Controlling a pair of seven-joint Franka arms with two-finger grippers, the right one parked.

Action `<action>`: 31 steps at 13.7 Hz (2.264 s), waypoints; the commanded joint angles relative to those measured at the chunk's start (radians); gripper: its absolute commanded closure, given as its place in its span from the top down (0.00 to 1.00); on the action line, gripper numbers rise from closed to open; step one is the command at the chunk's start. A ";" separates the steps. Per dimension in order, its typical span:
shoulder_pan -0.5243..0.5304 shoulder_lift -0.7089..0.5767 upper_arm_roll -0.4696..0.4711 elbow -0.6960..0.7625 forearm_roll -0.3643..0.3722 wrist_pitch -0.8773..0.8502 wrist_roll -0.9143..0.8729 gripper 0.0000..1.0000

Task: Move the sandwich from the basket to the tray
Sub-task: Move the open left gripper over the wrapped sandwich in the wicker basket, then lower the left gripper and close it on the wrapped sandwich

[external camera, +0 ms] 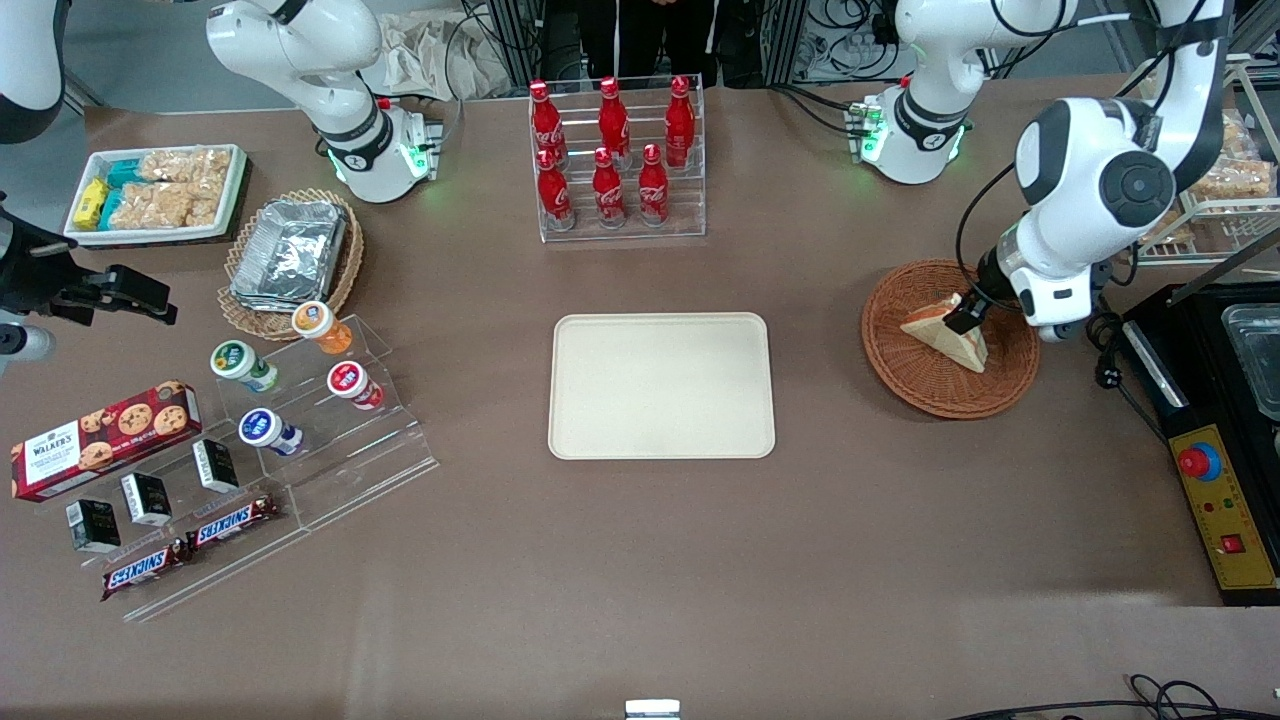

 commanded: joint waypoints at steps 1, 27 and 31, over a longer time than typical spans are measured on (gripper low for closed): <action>0.007 0.031 -0.004 -0.034 -0.029 0.059 -0.030 1.00; 0.073 0.237 0.006 -0.034 -0.103 0.148 -0.024 0.34; 0.073 0.211 0.006 -0.025 -0.103 0.127 -0.024 0.31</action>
